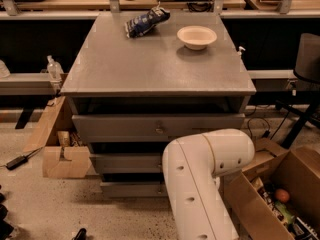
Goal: Open bottom drawer
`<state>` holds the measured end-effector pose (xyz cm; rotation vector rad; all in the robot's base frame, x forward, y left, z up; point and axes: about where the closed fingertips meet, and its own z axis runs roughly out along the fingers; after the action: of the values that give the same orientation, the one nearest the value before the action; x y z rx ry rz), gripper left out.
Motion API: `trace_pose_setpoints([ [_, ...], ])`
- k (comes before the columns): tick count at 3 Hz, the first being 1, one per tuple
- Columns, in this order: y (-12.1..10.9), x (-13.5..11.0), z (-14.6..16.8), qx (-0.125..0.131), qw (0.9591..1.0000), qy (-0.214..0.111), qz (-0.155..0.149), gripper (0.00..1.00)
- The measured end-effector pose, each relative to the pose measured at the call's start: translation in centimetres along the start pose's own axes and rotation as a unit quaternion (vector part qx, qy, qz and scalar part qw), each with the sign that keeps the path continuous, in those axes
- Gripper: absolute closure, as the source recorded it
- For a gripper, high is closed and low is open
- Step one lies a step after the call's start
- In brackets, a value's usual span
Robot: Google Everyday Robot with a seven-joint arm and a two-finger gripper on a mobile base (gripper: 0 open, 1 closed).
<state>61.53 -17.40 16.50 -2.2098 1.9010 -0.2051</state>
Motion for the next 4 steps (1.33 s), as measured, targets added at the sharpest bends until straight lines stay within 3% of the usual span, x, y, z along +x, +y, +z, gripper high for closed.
trace_pose_setpoints([
  [2,1.96,-0.17,1.84,-0.031,0.999,0.028,0.017,0.5],
  [4,1.84,-0.19,1.36,-0.031,0.999,0.028,0.017,1.0],
])
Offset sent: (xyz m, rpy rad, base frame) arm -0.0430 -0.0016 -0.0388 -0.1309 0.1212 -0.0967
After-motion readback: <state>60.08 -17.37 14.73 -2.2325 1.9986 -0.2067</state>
